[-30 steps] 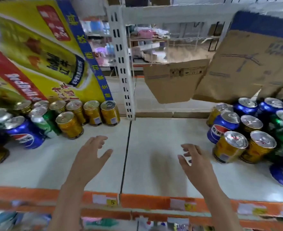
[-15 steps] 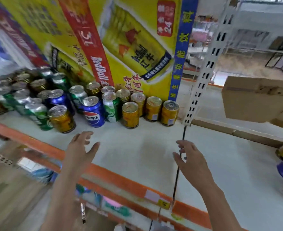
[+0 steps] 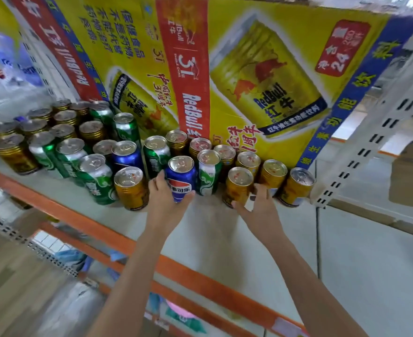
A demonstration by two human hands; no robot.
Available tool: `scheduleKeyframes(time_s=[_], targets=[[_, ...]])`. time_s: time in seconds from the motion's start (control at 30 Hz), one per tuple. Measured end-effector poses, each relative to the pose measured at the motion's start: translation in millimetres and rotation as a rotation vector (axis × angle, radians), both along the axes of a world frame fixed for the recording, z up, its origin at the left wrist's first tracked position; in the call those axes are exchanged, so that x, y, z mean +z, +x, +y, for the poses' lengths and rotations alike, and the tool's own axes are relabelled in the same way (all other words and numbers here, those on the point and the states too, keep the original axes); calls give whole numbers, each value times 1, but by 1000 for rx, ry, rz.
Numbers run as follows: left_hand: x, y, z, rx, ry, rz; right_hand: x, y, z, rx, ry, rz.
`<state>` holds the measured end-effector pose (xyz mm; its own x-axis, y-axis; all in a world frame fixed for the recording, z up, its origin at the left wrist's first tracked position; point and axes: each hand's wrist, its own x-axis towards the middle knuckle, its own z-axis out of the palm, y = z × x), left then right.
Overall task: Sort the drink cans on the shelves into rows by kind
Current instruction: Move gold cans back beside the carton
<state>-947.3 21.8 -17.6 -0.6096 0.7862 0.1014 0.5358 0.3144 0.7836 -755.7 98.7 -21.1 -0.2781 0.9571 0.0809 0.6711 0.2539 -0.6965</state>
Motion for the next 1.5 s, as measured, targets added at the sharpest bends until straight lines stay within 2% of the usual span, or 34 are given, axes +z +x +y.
scheduleKeyframes(time_s=[0.1,0.17,0.3,0.43,0.6,0.77,0.9,1.03,1.23,1.33,1.5], targets=[[-7,0,17,-5,42,-51,-13,-11,1,-78,-39,66],[-14,-3,23,24,20,-104,-17,-17,6,-118,-60,46],[-18,-9,24,46,-10,-72,-10,-32,26,-189,-112,46],[-17,-6,14,49,-30,-64,-8,-35,31,-184,-169,88],[-17,24,-16,18,45,-165,-2,-9,7,-165,-189,157],[-5,66,-24,-84,106,-208,11,56,-30,-70,-226,200],[3,115,-18,-197,114,-216,16,118,-49,-116,-227,245],[5,166,-10,-333,90,-211,16,186,-67,-236,-186,293],[5,273,5,-648,16,-153,16,301,-102,-482,-118,297],[4,328,10,-776,-21,-205,11,353,-121,-633,-80,324],[11,407,12,-968,7,-181,8,427,-138,-833,-20,252]])
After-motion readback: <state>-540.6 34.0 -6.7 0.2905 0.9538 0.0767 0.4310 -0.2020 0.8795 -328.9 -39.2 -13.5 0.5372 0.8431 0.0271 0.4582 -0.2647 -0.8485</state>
